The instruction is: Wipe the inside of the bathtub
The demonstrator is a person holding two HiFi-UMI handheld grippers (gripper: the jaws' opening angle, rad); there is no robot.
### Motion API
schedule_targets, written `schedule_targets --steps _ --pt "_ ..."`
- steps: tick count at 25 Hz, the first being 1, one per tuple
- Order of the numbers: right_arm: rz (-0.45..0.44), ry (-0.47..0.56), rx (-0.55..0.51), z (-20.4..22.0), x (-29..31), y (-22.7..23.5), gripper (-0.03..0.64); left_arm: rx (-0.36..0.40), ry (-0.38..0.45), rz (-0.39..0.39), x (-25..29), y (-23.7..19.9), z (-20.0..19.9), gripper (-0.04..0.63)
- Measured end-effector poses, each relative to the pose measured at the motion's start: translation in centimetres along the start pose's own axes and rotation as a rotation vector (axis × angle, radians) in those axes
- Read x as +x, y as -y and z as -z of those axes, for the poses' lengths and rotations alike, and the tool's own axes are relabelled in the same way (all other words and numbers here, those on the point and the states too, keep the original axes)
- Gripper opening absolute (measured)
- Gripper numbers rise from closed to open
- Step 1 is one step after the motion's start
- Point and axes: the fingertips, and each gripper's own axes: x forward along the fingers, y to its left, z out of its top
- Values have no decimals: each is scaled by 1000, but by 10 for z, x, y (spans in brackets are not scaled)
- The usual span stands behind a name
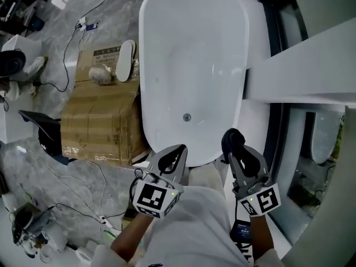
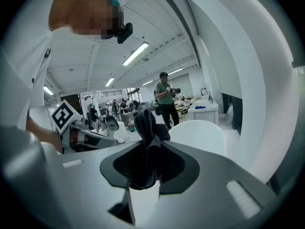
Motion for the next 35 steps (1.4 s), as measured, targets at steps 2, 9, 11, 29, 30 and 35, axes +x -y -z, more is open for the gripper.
schedule_targets --steps 2,9,11,29,30,35 --pt "-39 -19 -18 2 10 11 95 -16 5 -31 12 -2 1 0" --pt "-119 -66 -76 -3 55 42 94 -39 46 -79 45 -13 -2 0" --pt "-131 -79 -88 1 71 47 94 -41 33 -77 53 -22 4 0" --pt "-196 -206 -147 115 179 53 87 74 -34 -60 98 -118 91 -2" --pt "-194 -210 -148 120 183 56 87 74 -40 -57 101 -123 96 -2" --pt "-158 -240 -136 144 199 82 87 72 -92 -55 121 -138 120 -2"
